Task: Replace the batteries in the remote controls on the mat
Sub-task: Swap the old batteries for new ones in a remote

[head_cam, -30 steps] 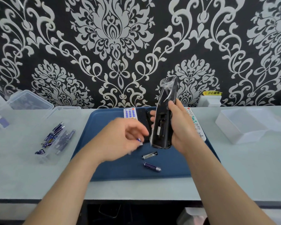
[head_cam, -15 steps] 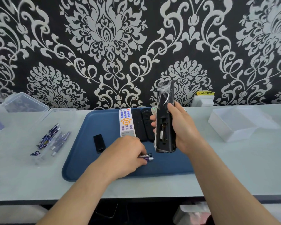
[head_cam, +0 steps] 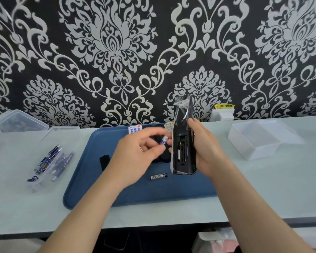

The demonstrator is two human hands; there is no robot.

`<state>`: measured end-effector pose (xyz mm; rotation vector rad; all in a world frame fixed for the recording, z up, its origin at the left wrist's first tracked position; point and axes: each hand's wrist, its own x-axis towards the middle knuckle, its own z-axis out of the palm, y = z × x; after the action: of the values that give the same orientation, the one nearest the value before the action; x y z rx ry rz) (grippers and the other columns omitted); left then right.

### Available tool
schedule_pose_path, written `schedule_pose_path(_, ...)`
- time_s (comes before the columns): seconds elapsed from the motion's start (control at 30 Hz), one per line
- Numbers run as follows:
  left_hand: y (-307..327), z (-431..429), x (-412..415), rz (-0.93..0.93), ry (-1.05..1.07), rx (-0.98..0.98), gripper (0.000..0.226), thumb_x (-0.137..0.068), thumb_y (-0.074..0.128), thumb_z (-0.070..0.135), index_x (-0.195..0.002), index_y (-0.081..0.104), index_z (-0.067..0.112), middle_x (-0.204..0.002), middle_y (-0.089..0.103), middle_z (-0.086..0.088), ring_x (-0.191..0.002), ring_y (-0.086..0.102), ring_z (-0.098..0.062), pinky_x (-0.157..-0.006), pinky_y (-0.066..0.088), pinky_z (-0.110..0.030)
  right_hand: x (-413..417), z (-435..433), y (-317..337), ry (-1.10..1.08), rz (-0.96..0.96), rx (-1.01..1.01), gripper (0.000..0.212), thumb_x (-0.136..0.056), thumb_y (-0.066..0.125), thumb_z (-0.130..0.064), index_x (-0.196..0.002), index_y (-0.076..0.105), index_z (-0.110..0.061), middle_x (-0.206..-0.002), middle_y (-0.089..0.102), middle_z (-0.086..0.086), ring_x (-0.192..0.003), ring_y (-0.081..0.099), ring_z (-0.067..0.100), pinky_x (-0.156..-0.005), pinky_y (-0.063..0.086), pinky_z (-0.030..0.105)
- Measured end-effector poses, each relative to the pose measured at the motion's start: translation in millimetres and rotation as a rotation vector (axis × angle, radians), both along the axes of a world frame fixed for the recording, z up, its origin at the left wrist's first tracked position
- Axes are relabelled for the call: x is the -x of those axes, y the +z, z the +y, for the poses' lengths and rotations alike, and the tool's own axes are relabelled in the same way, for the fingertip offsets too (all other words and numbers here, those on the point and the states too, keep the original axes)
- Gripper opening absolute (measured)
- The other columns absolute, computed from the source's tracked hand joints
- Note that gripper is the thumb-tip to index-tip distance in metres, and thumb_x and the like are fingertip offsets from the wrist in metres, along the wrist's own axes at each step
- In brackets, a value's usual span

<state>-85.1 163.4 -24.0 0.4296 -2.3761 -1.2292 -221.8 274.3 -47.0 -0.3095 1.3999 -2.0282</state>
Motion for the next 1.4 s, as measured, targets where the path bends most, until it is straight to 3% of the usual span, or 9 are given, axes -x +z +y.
schedule_pose_path(0.17,3.4,20.1,13.5,0.096,-0.073,-0.171,0.024,-0.089,0.065,0.012,-0.102,0.069,0.032,-0.079,0.074,0.008,-0.074,0.065,-0.003,-0.069,0.045,-0.008,-4.2,-4.4,-0.1,-0.001,-0.063,-0.005,0.046,-0.100,0.050,-0.039,-0.139,0.050,-0.017,-0.124,0.067,0.008,-0.100,0.070,0.026,-0.086,0.057,0.045)
schedule_pose_path(0.3,2.2,26.3,23.3,0.241,0.014,-0.368,0.015,-0.082,0.072,0.006,-0.091,0.071,0.018,-0.079,0.075,0.003,-0.076,0.069,-0.006,-0.069,0.051,-0.014,-6.2,-3.8,1.0,0.030,-0.065,0.051,0.035,-0.102,0.046,-0.035,-0.123,0.062,-0.011,-0.097,0.074,0.005,-0.088,0.070,0.022,-0.080,0.058,0.040)
schedule_pose_path(0.37,2.2,27.9,26.3,0.266,0.037,-0.408,0.014,-0.080,0.074,0.004,-0.087,0.072,0.015,-0.079,0.075,0.001,-0.076,0.070,-0.008,-0.068,0.051,-0.015,-6.7,-3.5,1.7,0.040,-0.080,0.073,0.039,-0.102,0.047,-0.036,-0.129,0.059,-0.011,-0.102,0.074,0.006,-0.090,0.071,0.021,-0.080,0.059,0.040)
schedule_pose_path(0.57,-0.3,30.0,29.9,0.234,0.094,-0.287,0.014,-0.074,0.080,0.009,-0.083,0.076,0.020,-0.063,0.069,0.015,-0.055,0.056,0.005,-0.059,0.044,-0.008,-6.1,-3.2,4.0,0.059,-0.094,0.103,0.039,-0.102,0.043,-0.036,-0.126,0.061,-0.011,-0.112,0.073,0.013,-0.103,0.070,0.029,-0.088,0.058,0.044)
schedule_pose_path(0.87,-8.3,30.9,33.2,0.261,0.068,0.271,0.021,-0.072,0.082,0.021,-0.093,0.076,0.021,-0.088,0.060,0.009,-0.071,0.053,-0.003,-0.063,0.037,-0.009,-6.1,-1.8,4.7,0.014,-0.042,0.186,0.026,-0.106,0.037,-0.023,-0.102,0.062,-0.017,-0.087,0.073,0.004,-0.076,0.070,0.018,-0.067,0.057,0.035)
schedule_pose_path(1.03,-11.3,24.6,30.8,0.217,0.009,0.286,0.031,-0.073,0.081,0.030,-0.103,0.075,0.023,-0.093,0.055,0.010,-0.079,0.051,0.001,-0.067,0.036,-0.008,-6.1,-2.3,6.8,-0.029,-0.037,0.197,0.026,-0.106,0.037,-0.023,-0.115,0.059,-0.014,-0.090,0.071,0.006,-0.079,0.069,0.020,-0.072,0.057,0.038)
schedule_pose_path(1.17,-9.0,19.9,28.4,0.162,-0.030,0.368,0.034,-0.076,0.078,0.031,-0.110,0.072,0.024,-0.096,0.053,0.013,-0.100,0.054,-0.005,-0.086,0.040,-0.014,-7.9,-1.1,9.8,-0.026,-0.031,0.230,0.028,-0.107,0.034,-0.021,-0.115,0.058,-0.010,-0.082,0.073,0.006,-0.072,0.071,0.018,-0.064,0.058,0.032)
schedule_pose_path(1.3,-8.6,19.2,25.0,0.130,-0.055,0.376,0.027,-0.079,0.076,0.024,-0.105,0.074,0.028,-0.093,0.051,0.014,-0.109,0.054,-0.008,-0.092,0.046,-0.030,-8.8,-1.6,11.5,-0.022,-0.026,0.215,0.030,-0.106,0.035,-0.023,-0.121,0.052,-0.004,-0.084,0.073,0.013,-0.078,0.070,0.026,-0.074,0.060,0.041)
schedule_pose_path(1.4,-7.5,22.0,26.9,0.115,-0.007,0.293,0.027,-0.075,0.079,0.019,-0.098,0.075,0.033,-0.090,0.054,0.016,-0.104,0.052,0.001,-0.091,0.044,-0.026,-9.2,-1.6,12.1,-0.025,-0.023,0.191,0.030,-0.106,0.035,-0.026,-0.121,0.051,-0.006,-0.087,0.073,0.015,-0.078,0.069,0.028,-0.075,0.059,0.043)
